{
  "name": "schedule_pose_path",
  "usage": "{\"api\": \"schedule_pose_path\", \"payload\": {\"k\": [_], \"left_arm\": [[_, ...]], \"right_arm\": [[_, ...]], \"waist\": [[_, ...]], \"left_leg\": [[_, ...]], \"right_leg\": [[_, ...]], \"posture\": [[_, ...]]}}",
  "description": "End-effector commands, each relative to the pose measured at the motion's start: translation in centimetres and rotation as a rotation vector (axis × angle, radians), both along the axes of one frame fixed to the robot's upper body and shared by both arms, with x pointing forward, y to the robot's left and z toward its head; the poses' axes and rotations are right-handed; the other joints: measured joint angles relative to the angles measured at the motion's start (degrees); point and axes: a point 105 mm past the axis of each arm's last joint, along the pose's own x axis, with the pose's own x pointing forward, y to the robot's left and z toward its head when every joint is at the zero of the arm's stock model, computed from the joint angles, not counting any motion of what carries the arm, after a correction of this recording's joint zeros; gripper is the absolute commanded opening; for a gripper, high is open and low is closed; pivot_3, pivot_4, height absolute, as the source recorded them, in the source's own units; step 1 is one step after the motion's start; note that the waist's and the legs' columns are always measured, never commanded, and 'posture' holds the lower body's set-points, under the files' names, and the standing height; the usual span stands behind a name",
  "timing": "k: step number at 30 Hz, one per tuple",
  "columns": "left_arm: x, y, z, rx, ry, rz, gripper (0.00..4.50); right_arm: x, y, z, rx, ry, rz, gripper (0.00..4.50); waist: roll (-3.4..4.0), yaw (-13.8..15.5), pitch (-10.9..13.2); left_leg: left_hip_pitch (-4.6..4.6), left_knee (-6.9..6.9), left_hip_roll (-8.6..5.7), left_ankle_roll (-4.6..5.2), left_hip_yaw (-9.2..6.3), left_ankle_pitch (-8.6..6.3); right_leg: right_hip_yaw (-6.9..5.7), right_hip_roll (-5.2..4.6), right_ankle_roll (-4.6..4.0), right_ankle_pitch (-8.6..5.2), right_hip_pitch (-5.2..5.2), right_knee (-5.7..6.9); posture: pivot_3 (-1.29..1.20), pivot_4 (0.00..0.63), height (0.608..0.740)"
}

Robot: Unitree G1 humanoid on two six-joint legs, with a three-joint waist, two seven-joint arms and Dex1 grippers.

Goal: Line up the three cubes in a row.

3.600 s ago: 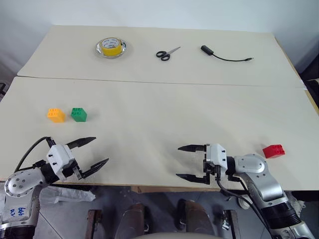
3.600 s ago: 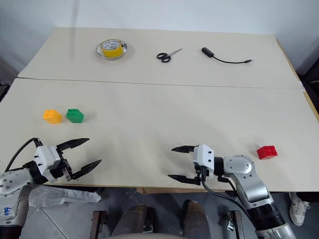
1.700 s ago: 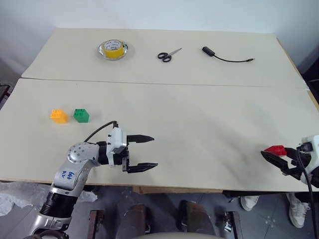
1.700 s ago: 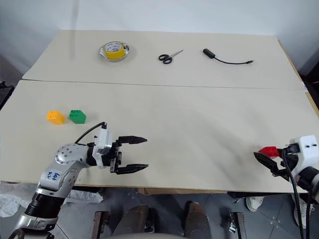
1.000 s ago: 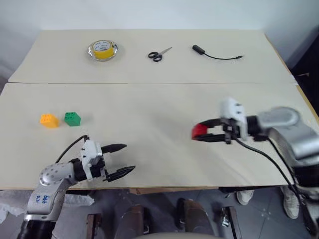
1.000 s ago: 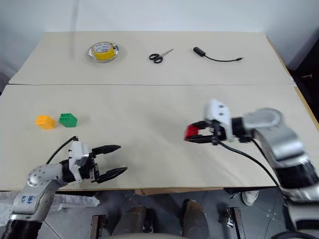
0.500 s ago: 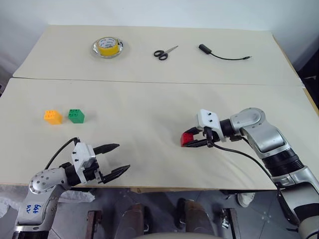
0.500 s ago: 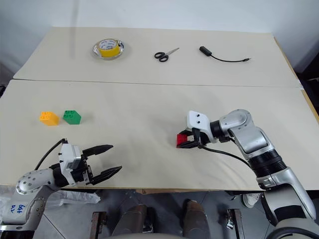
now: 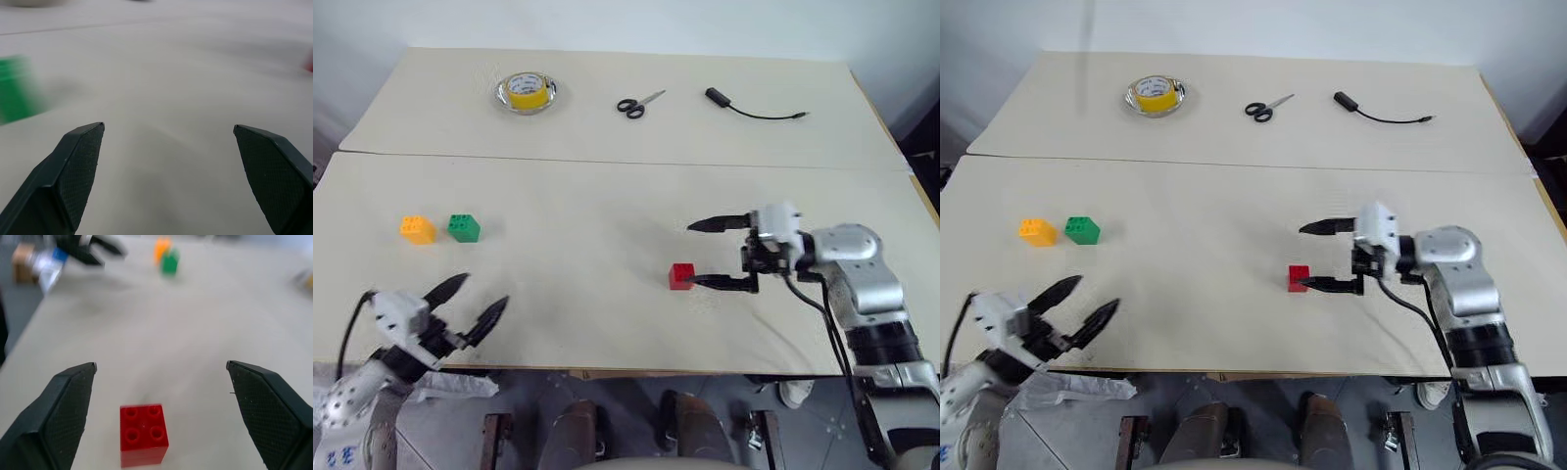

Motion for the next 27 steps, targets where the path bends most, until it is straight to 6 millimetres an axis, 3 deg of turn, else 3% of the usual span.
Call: {"api": "schedule_pose_path", "payload": {"k": [1,5,8,11,17,21,27], "left_arm": [[-2.6,3.0,0.5,-0.029,-0.046,0.215,4.50],[-4.9,4.6,-0.6,-0.087,-0.037,0.372,4.50],[-4.9,3.8,-0.5,-0.130,-0.049,0.386,4.50],[-3.1,1.6,0.0,-0.162,-0.039,0.292,4.50],[2.7,0.2,2.9,-0.156,-0.079,0.296,4.50],[6.5,-0.1,3.5,-0.141,-0.051,0.348,4.50],[10.4,-1.2,3.7,-0.118,-0.019,0.365,4.50]], "right_arm": [[-1.6,-1.2,0.4,0.113,0.011,0.001,4.48],[-2.4,-1.7,-0.1,0.176,-0.016,-0.057,4.48],[-2.2,-2.2,-0.1,0.207,-0.063,-0.134,4.48],[-1.9,-2.2,0.3,0.238,-0.095,-0.170,4.48],[-2.2,-2.2,0.6,0.231,-0.108,-0.151,4.48],[-2.4,-2.1,0.1,0.191,-0.073,-0.129,4.48],[-2.9,-1.7,0.3,0.189,-0.062,-0.125,4.48]], "waist": [[-0.03,0.2,0.0],[-0.03,0.1,0.0],[-0.04,0.2,0.0],[-0.04,0.3,0.0],[-0.03,0.4,0.0],[-0.02,0.3,0.0],[-0.04,0.3,0.0]], "left_leg": [[-0.02,0.01,0.00,0.01,-0.01,0.00],[0.05,0.07,0.00,0.02,0.00,0.00],[0.11,0.07,0.02,0.02,-0.01,0.01],[0.09,0.07,0.00,0.02,-0.03,0.01],[0.10,0.08,0.00,-0.01,-0.07,0.05],[0.09,0.10,-0.05,0.00,-0.05,0.06],[0.08,0.10,-0.06,-0.01,-0.04,0.07]], "right_leg": [[-0.01,-0.01,0.00,0.00,0.00,-0.01],[0.03,-0.04,0.03,0.02,0.06,0.01],[0.06,-0.05,0.01,0.03,0.07,0.06],[0.08,-0.08,0.01,0.03,0.06,0.06],[0.06,-0.03,-0.01,0.03,0.06,0.16],[0.06,-0.02,-0.01,0.03,0.05,0.20],[0.02,0.01,0.00,0.03,0.04,0.22]], "posture": [[0.00,0.150,0.740],[0.00,0.150,0.740],[0.00,0.150,0.740],[0.00,0.150,0.740],[0.00,0.150,0.740],[0.00,0.150,0.740],[0.00,0.150,0.740]]}}
